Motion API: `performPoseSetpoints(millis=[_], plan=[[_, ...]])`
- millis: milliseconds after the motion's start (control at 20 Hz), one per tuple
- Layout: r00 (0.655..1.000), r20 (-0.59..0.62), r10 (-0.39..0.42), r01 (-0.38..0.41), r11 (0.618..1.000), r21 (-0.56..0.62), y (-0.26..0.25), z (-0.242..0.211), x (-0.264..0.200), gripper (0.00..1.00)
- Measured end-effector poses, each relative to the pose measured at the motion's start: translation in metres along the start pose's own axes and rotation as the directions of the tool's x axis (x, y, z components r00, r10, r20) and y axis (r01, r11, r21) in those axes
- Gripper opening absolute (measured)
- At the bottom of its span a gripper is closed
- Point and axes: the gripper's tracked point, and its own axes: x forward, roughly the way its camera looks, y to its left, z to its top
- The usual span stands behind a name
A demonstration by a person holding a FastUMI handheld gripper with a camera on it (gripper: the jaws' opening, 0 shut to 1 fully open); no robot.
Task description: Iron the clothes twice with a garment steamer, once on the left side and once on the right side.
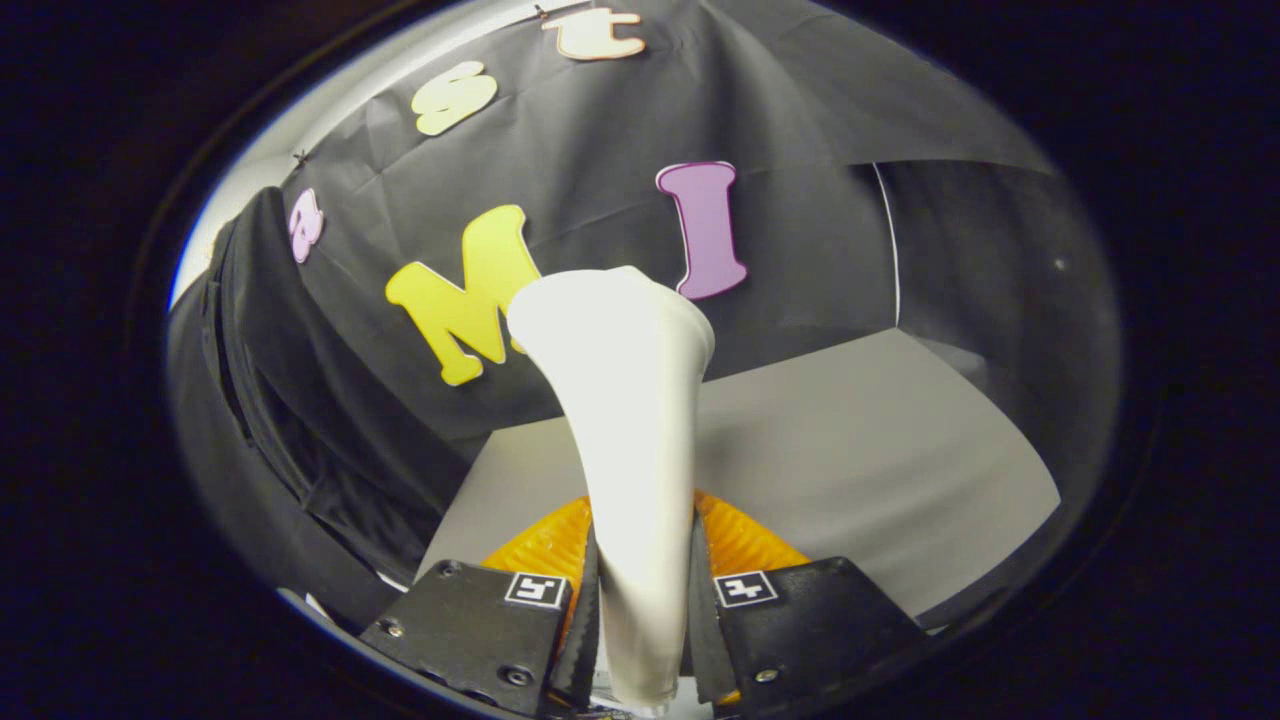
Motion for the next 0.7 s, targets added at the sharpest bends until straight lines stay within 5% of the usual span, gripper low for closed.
performPoseSetpoints(millis=[700], plan=[[0.967,0.236,0.097,-0.063,0.987,-0.148,0.143,0.068,-0.110,0.40]])
